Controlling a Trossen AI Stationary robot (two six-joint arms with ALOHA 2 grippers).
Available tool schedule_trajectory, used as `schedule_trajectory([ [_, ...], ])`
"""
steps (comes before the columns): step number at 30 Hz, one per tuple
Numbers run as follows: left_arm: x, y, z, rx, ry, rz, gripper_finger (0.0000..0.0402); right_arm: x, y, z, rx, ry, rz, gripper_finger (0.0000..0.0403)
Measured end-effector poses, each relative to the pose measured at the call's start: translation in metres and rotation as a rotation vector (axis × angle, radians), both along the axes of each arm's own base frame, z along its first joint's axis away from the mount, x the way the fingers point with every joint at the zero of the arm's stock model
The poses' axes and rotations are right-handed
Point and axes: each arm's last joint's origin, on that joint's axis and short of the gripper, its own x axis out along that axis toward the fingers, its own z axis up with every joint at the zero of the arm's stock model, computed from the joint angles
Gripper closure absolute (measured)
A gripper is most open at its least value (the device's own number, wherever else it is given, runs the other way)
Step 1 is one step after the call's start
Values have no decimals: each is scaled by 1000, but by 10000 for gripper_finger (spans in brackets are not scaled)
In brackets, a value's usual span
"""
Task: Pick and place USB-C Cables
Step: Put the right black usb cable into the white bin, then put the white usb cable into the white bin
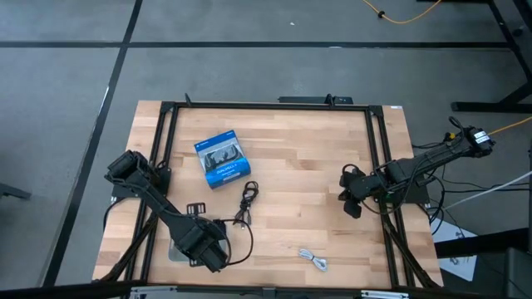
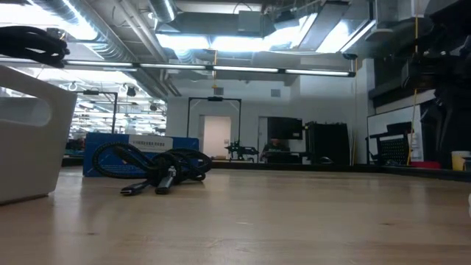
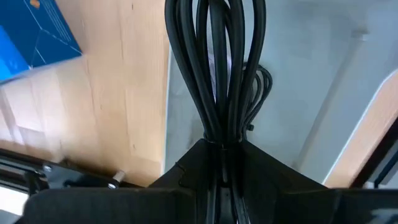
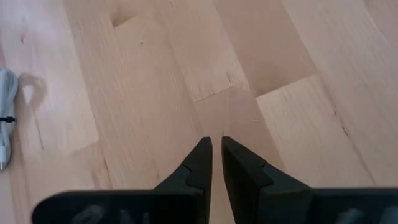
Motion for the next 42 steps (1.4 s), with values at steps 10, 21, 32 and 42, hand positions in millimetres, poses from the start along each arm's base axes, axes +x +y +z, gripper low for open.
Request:
schedule_trajectory([
  [10, 6, -5, -1, -49, -70, 31, 330, 1, -2, 0, -33, -18, -57, 362],
  [21, 11, -18, -6, -185, -61, 62, 330, 1, -3, 0, -93, -31, -25, 362],
  [32, 8, -19, -22, -138, 94, 194, 302, 1, -3, 0, -91, -30, -25, 362],
  [42, 5, -17, -21, -143, 173, 312, 267, 1, -3, 0, -90, -30, -25, 362],
])
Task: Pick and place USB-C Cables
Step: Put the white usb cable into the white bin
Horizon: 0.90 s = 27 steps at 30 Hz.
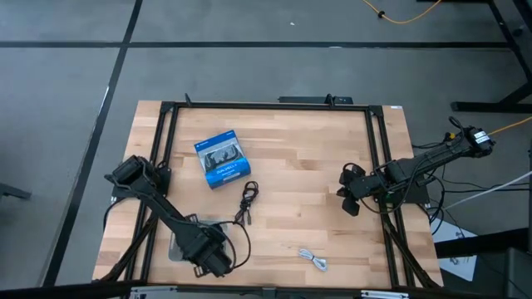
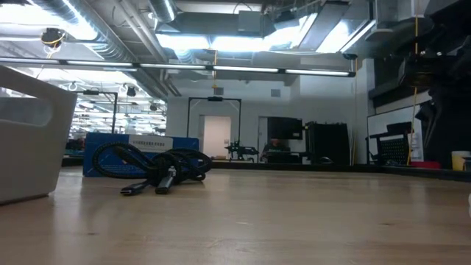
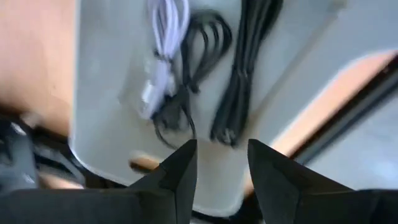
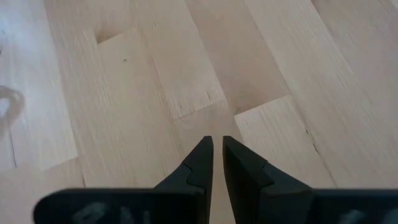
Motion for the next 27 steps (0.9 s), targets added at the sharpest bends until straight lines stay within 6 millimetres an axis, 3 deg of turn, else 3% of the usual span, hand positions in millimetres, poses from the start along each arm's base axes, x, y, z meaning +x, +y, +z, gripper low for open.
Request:
schedule_trajectory([
  [5, 14, 8, 16, -155, 80, 132, 268, 0, 0, 0, -1, 1, 1, 362],
  [10, 42, 20, 54, -166, -165, 98, 268, 0, 0, 0, -3, 5, 2, 362],
  [16, 84, 40, 84, 84, -701, -8, 268, -2, -1, -1, -24, 22, 25, 362],
  [19, 102, 50, 91, 226, -879, -107, 268, -2, -1, -1, -25, 20, 28, 362],
  [22, 115, 59, 94, 295, -961, -145, 269, 0, 1, 0, -9, 1, 85, 362],
  [27, 125, 76, 92, 359, -949, -225, 269, 10, 11, 9, 99, -112, 339, 362],
])
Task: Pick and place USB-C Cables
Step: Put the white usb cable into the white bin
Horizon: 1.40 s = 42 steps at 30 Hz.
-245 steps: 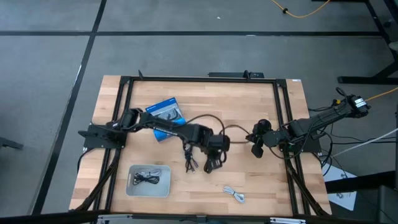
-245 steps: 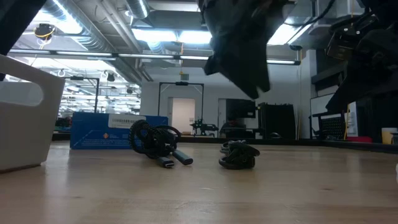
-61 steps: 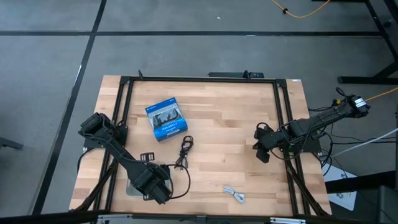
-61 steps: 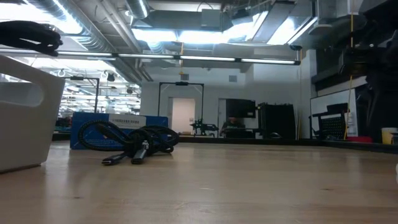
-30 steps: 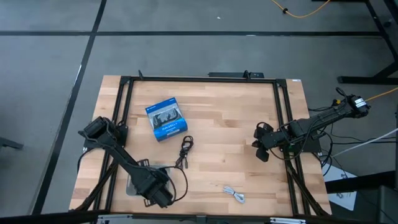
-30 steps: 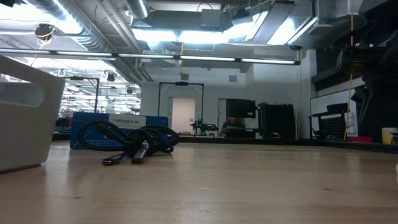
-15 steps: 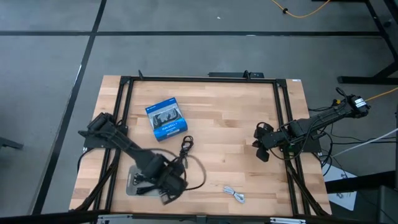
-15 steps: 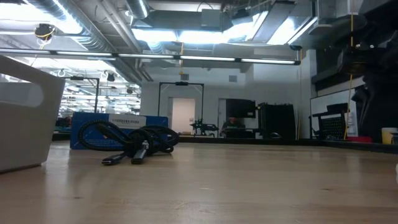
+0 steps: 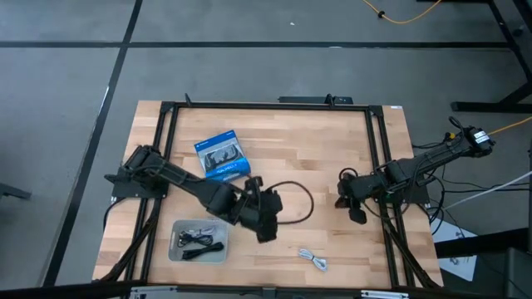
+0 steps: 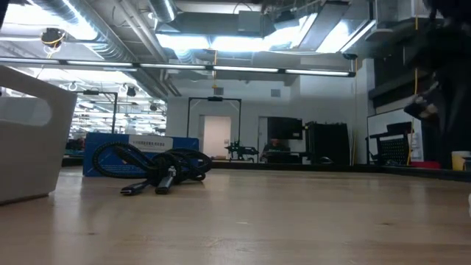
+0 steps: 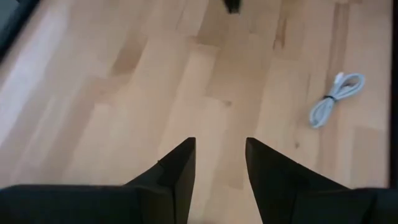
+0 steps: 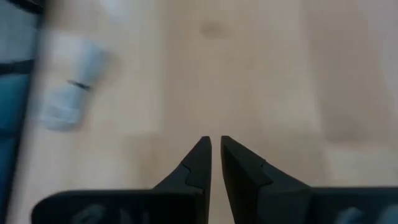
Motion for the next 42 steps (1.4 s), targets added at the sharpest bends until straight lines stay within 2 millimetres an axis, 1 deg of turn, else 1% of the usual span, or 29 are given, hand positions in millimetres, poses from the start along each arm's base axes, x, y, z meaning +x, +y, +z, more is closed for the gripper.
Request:
schedule_trajectory([
  [4, 4, 11, 0, 48, 18, -30, 269, 12, 9, 12, 104, -160, 66, 362],
  [7, 7, 18, 0, 66, 24, -30, 269, 18, 21, 15, 154, -222, 84, 362],
  [10, 9, 23, 0, 66, 25, -15, 269, 22, 36, 11, 169, -230, 100, 362],
  [12, 9, 26, 0, 67, 27, -8, 269, 23, 46, 5, 182, -202, 108, 362],
  [16, 10, 27, 0, 64, 27, -2, 269, 23, 69, -6, 228, -167, 155, 362],
  [22, 9, 25, 0, 63, 27, -9, 269, 20, 107, -8, 352, -258, 280, 362],
  [24, 9, 25, 0, 63, 27, -10, 269, 17, 118, -10, 382, -275, 298, 362],
  [27, 9, 25, 0, 64, 27, -9, 269, 16, 130, -20, 356, -247, 272, 362],
  [29, 9, 26, 0, 64, 27, -7, 269, 20, 141, -25, 337, -217, 267, 362],
  [32, 9, 27, 0, 64, 27, -5, 269, 35, 161, -30, 284, -195, 291, 362],
  [35, 9, 27, 0, 77, 21, 4, 269, 49, 177, -33, 181, -146, 330, 362],
  [39, 9, 26, 1, 82, 18, 7, 269, 59, 189, -42, 55, -15, 335, 362],
  [42, 9, 26, 1, 82, 18, 8, 269, 63, 193, -44, 40, -4, 338, 362],
])
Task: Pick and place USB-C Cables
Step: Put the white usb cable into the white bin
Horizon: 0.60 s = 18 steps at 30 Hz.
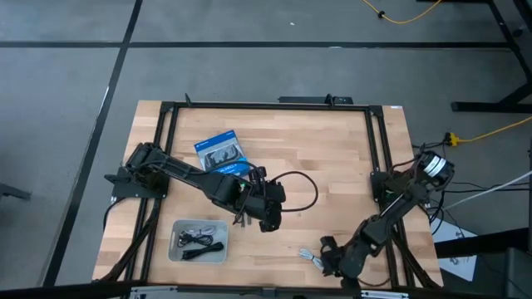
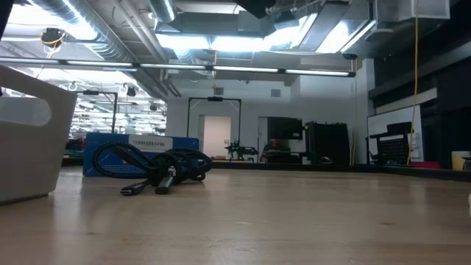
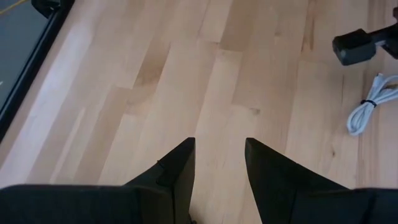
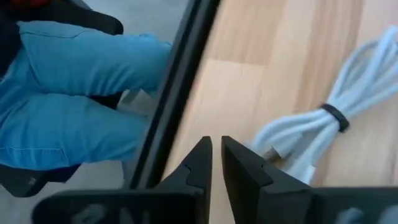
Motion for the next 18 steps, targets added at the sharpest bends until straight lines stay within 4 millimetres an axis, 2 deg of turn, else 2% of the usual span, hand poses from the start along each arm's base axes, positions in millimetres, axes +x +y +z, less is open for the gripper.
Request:
schedule_trajectory([
  [3, 0, 0, 0, 0, 0, 0, 269, 2, -5, -4, -28, 28, -20, 362],
  [9, 0, -1, 0, 0, -1, 0, 269, 17, -31, -11, -135, 88, -115, 362],
  [18, 0, -1, 0, 0, -1, 0, 269, 48, -59, -7, -157, -15, -108, 362],
])
